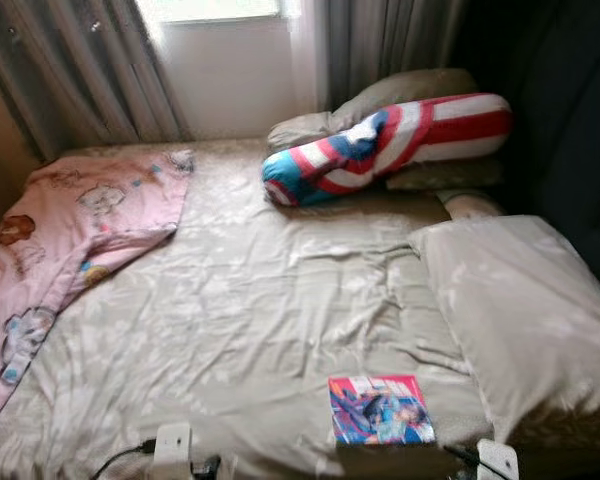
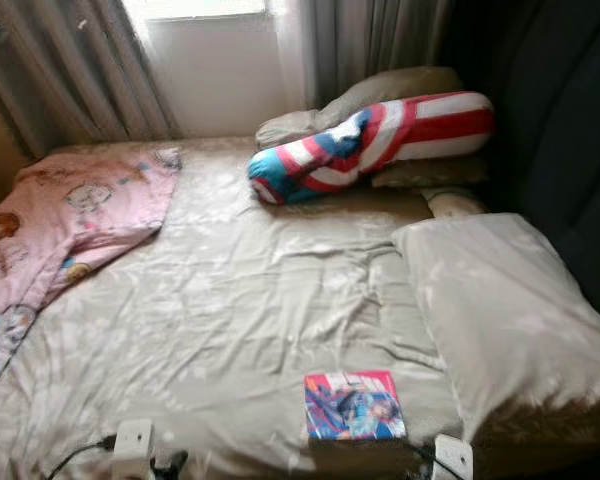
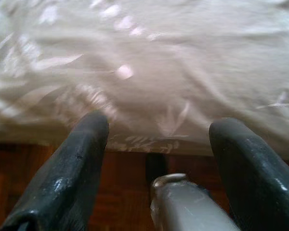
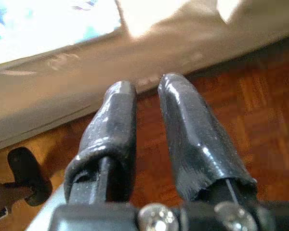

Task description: Clean up the room

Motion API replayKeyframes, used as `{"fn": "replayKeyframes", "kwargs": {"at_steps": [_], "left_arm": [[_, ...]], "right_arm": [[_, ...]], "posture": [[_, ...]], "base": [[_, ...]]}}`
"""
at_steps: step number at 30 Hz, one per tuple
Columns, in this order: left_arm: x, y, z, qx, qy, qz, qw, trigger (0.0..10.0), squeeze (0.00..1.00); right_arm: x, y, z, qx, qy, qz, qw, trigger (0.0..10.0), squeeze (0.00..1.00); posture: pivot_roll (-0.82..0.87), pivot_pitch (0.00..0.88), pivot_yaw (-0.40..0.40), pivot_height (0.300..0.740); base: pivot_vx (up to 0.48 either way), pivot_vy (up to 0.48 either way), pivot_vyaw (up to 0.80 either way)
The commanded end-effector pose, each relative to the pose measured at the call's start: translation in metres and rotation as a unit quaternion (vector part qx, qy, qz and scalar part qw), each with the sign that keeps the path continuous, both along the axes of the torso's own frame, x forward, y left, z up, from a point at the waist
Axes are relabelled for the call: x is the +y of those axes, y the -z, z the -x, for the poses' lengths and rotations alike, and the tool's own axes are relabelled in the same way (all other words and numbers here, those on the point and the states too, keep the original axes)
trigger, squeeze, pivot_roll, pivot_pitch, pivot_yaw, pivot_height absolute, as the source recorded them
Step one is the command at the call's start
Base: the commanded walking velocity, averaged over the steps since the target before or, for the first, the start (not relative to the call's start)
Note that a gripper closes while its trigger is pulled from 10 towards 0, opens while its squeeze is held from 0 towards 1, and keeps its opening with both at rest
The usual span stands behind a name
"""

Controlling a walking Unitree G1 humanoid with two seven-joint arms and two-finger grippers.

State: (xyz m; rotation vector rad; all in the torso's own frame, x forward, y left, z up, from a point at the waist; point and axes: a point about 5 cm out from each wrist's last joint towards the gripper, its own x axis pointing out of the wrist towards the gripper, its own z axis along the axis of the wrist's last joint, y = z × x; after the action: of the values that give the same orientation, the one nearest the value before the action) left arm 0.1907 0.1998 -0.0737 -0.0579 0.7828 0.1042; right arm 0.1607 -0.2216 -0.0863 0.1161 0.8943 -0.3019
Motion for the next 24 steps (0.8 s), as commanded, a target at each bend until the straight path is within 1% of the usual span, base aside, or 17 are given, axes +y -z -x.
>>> {"fn": "replayKeyframes", "kwargs": {"at_steps": [1,15,22,24], "left_arm": [[0.0061,0.0031,0.0069,0.017,0.001,-0.008,1.0,10.0,0.0],[0.0059,0.0039,0.0075,0.023,-0.001,-0.009,1.0,10.0,0.0],[0.0057,0.005,0.009,0.029,-0.005,-0.003,1.0,10.0,0.0],[0.0058,0.0051,0.0092,0.029,-0.005,-0.003,1.0,10.0,0.0]], "right_arm": [[0.0024,-0.0002,-0.0018,-0.001,-0.004,-0.002,1.0,10.0,0.0],[0.0038,-0.0007,-0.0037,-0.003,-0.006,-0.003,1.0,10.0,0.0],[0.0036,0.0009,-0.0003,0.004,0.004,-0.004,1.0,10.0,0.0],[0.0032,0.001,0.0,0.004,0.006,-0.005,1.0,10.0,0.0]], "posture": [[-0.09,0.005,0.032,0.74],[-0.09,0.011,0.024,0.74],[-0.08,0.016,0.022,0.74],[-0.08,0.018,0.021,0.74]], "base": [[0.0,0.0,0.8],[0.0,0.0,0.79],[0.0,0.0,0.0],[0.0,0.296,0.0]]}}
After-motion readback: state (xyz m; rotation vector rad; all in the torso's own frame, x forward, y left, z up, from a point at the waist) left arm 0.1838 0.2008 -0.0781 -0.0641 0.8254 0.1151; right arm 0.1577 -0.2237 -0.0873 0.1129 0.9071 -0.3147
